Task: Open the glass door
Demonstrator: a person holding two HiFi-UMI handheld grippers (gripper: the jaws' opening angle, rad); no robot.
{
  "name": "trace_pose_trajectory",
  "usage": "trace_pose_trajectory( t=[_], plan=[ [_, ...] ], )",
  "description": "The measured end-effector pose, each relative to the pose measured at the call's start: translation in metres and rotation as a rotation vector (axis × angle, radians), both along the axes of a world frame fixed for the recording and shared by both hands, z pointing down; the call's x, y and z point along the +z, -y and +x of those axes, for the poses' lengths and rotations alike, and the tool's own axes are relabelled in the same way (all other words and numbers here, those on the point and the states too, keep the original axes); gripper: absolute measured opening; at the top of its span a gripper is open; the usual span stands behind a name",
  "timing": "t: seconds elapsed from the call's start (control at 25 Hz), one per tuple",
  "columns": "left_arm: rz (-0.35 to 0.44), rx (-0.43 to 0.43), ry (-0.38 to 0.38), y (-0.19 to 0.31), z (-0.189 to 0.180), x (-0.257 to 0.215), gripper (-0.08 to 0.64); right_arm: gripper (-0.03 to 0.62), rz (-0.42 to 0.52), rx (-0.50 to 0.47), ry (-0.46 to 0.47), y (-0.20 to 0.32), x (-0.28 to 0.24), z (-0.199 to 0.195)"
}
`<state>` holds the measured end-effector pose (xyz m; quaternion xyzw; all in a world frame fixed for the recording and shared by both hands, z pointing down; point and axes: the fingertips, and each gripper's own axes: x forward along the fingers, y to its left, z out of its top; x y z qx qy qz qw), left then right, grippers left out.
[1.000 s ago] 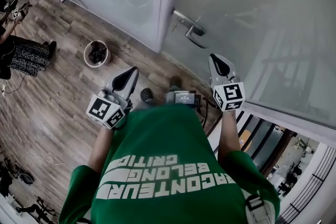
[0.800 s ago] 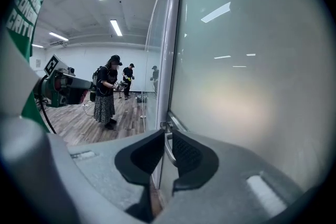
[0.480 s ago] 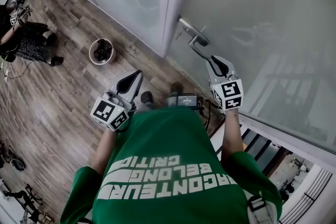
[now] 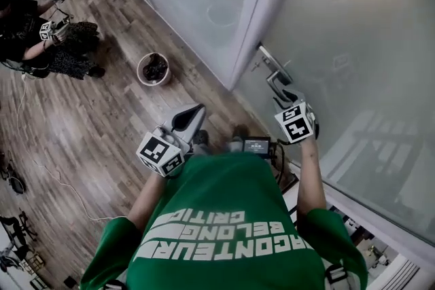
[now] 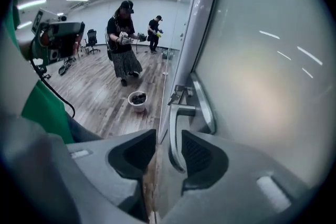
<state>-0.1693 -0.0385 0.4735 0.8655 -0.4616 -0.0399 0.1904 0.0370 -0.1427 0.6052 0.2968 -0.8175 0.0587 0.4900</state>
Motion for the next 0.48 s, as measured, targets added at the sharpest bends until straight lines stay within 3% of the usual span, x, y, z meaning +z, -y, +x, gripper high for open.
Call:
trace_pose_trajectory(
  t=[0.12,0.28,0.4,0.48],
  plan=[
    [-0.005,-0.013,0.004,0.000,0.004,0.007,0.017,0.146,-0.037,-0.033,-0.099,0.007,0.025,0.007],
    [-0.006,-0.056,0.006,-0.004,-0.007,0.005,0.017,0.144,-0.125,-0.068,-0.136,0.014,0.047,-0.005],
    [-0.010,-0.078,0.004,-0.004,-0.010,0.008,0.017,0.144,-0.240,-0.038,-0.180,0.012,0.065,0.003],
    [-0.014,-0.088,-0.001,-0.005,-0.013,0.008,0.017,0.144,-0.264,-0.038,-0.189,0.015,0.068,-0.002]
  ],
)
